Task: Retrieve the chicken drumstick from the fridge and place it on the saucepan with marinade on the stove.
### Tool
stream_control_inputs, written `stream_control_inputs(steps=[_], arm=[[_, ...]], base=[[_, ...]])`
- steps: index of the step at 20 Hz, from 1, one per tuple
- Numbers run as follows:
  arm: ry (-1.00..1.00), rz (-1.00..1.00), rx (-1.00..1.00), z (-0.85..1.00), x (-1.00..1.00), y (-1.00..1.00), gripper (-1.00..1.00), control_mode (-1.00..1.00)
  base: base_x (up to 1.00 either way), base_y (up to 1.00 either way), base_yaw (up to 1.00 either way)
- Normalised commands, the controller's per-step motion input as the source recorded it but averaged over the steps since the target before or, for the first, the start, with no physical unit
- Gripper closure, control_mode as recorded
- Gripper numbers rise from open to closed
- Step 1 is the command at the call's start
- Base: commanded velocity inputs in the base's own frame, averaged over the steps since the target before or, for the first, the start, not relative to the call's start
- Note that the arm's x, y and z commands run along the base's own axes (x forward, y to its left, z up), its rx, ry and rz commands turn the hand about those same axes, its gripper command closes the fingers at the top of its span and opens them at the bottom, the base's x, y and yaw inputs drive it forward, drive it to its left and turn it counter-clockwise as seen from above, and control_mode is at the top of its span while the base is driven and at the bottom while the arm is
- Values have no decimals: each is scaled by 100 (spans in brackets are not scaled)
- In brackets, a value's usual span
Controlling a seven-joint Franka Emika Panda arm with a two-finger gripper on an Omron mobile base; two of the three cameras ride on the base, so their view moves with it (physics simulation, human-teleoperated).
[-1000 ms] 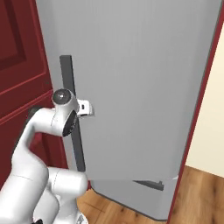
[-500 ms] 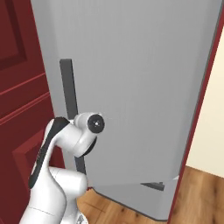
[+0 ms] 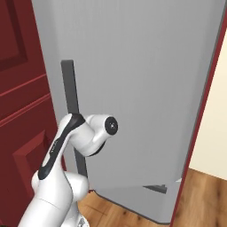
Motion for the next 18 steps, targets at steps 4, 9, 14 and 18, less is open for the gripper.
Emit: stream_control_inputs(steps=[4,9,14,18], arm=[[-1,0,0,4,-9,-22,-100,-100],[-2,0,0,0,-4,-19,-100,-100],[-8,2,0,19,-29,-47,-100,-100],[-9,9,0,18,-14,-17,-100,-100]], base=[[0,0,0],[0,0,0],[0,0,0],[0,0,0]])
